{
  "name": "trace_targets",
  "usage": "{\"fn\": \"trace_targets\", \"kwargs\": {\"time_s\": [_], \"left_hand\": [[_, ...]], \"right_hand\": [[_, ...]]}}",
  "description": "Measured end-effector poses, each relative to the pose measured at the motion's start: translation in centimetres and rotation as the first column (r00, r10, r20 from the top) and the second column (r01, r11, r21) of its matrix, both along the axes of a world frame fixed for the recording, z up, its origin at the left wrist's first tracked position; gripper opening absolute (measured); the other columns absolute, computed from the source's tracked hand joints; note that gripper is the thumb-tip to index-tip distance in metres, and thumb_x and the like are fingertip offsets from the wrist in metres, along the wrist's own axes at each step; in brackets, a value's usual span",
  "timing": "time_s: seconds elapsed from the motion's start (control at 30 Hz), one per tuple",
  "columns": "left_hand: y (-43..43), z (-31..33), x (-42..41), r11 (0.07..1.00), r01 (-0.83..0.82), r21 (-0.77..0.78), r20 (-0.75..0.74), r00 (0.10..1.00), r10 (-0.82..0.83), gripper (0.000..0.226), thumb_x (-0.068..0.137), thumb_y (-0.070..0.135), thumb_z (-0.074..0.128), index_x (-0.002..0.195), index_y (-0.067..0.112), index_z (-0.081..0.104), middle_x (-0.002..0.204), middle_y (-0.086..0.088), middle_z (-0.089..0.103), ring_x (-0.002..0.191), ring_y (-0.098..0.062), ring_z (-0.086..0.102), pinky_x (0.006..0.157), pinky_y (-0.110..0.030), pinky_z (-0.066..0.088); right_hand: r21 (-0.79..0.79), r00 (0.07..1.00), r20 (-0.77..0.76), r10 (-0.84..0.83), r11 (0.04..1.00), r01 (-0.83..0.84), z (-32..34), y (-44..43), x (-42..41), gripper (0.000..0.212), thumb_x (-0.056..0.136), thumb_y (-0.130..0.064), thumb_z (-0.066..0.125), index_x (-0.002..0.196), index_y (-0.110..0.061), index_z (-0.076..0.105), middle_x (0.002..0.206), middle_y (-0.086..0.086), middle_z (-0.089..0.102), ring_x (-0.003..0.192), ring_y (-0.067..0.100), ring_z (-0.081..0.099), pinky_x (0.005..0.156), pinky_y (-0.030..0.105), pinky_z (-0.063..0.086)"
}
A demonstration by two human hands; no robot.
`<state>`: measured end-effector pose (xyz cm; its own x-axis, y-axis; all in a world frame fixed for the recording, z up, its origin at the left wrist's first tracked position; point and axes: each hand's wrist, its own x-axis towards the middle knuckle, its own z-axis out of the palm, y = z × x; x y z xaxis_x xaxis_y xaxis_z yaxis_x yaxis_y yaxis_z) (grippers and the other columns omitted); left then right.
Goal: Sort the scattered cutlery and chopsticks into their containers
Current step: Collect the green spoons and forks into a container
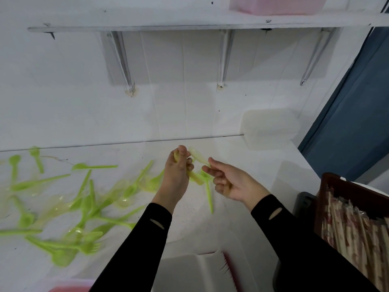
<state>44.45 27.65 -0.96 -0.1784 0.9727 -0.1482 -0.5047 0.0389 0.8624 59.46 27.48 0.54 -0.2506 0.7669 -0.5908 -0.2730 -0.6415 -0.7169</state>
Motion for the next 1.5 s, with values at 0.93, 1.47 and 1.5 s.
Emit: {"fn": "trace_targets", "kwargs": {"time_s": [0.93,1.47,1.5], "left_hand": [[0.1,-0.8,-0.6,0.919,0.242,-0.310,0.028,0.969,-0.245,0.035,0.098,0.041,0.055,0.101,0.006,0.062,0.077,-0.003,0.058,0.063,-0.012,0.058,0.063,-0.026,0.050],[-1.9,1.7,-13.6,0.956,-0.286,-0.062,-0.604,0.773,0.192,0.014,0.091,0.032,0.067,0.088,0.020,0.061,0.071,0.002,0.051,0.056,-0.014,0.046,0.050,-0.025,0.041],[-2.4,0.9,-15.2,0.950,-0.300,-0.082,-0.689,0.706,0.163,0.018,0.090,0.035,0.069,0.087,0.019,0.062,0.069,0.002,0.052,0.056,-0.015,0.047,0.055,-0.027,0.043]], "right_hand": [[0.719,0.927,0.372,-0.040,0.644,-0.261,-1.1,-1.5,-1.9,0.008,0.092,-0.010,0.064,0.093,-0.014,0.058,0.097,0.003,0.067,0.098,0.007,0.064,0.092,0.017,0.045],[0.496,0.728,0.649,0.221,0.603,-0.625,-2.2,-1.6,-6.4,0.029,0.093,0.002,0.047,0.088,-0.020,0.065,0.088,-0.006,0.069,0.075,0.010,0.064,0.068,0.013,0.047],[0.485,0.696,0.682,0.224,0.574,-0.660,-2.4,-1.5,-7.3,0.029,0.092,0.001,0.048,0.087,-0.022,0.065,0.087,-0.007,0.069,0.074,0.009,0.063,0.069,0.015,0.047]]}}
